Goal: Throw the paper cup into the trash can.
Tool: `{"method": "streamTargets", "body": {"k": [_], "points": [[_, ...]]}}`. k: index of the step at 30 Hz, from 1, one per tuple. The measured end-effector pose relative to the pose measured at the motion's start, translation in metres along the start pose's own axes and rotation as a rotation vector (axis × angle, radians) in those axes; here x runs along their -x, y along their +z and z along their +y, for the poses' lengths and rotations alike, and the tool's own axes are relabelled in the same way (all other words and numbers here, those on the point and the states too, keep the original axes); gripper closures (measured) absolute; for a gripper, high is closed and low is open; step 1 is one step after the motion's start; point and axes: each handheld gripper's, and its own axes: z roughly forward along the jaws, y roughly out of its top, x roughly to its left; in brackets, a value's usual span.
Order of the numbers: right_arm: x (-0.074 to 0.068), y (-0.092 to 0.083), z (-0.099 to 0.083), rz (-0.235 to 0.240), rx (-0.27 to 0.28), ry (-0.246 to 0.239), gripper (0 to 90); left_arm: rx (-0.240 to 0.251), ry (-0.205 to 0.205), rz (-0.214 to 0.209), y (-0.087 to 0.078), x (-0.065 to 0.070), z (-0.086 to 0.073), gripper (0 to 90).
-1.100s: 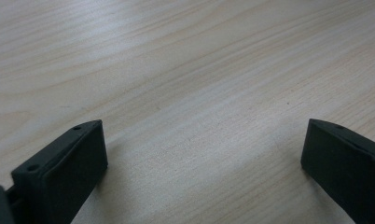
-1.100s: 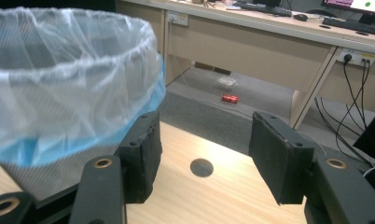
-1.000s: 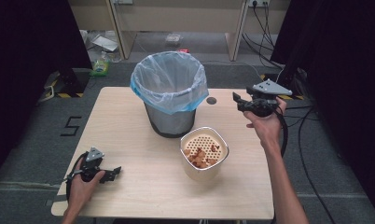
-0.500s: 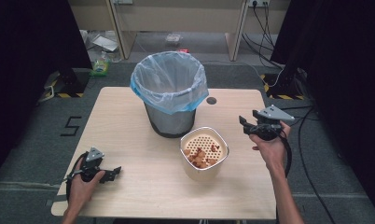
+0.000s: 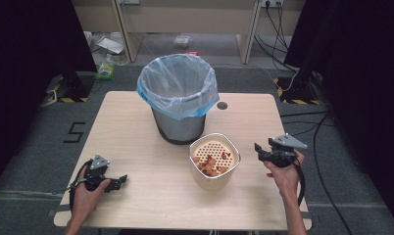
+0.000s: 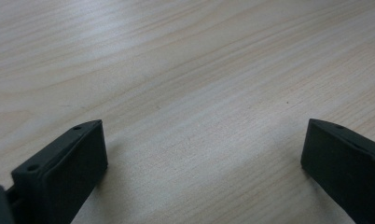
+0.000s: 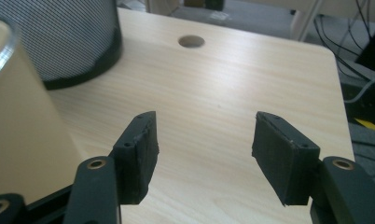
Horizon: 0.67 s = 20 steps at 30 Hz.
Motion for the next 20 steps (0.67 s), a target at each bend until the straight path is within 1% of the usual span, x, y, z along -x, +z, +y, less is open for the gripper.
{"method": "streamTargets", "body": {"k": [1,2,5,6,7,8,9,10,12,13,15,19,20], "points": [[0.0,0.0,0.0,0.0,0.0,0.0,40.8,0.0,0.0,0.0,0.0,0.0,0.0,0.0],[0.001,0.003,-0.009,0.009,-0.031,0.004,40.4,0.0,0.0,-0.001,0.0,0.0,0.0,0.0],[0.003,0.006,-0.022,0.013,-0.083,0.013,39.2,0.001,0.002,-0.003,0.0,0.0,0.0,0.0],[0.004,0.006,-0.026,0.013,-0.099,0.011,38.9,0.001,0.002,-0.003,0.0,0.0,0.0,0.0],[0.004,0.006,-0.026,0.013,-0.099,0.011,38.9,0.001,0.003,-0.004,0.0,0.0,0.0,0.0],[0.005,0.007,-0.033,0.009,-0.122,0.019,38.8,0.001,0.003,-0.005,0.0,0.0,0.0,0.0],[0.005,0.007,-0.036,0.01,-0.127,0.02,38.6,0.001,0.003,-0.005,0.0,0.0,0.0,0.0],[0.005,0.008,-0.038,0.011,-0.139,0.023,37.7,0.001,0.004,-0.005,0.0,0.0,0.0,0.0],[0.002,0.01,-0.04,0.003,-0.179,0.005,36.8,0.0,0.005,-0.006,0.0,0.0,0.0,0.0],[0.002,0.011,-0.042,0.001,-0.177,-0.014,37.2,0.001,0.005,-0.006,0.0,0.0,0.0,0.0],[0.0,0.013,-0.044,0.015,-0.195,-0.006,37.1,0.001,0.005,-0.006,0.0,0.0,0.0,0.0],[-0.001,0.019,-0.05,0.018,-0.229,-0.014,36.2,0.0,0.005,-0.006,0.0,0.0,0.0,0.0],[-0.002,0.02,-0.051,0.018,-0.236,-0.005,36.2,0.0,0.005,-0.006,0.0,0.0,0.0,0.0]]}}
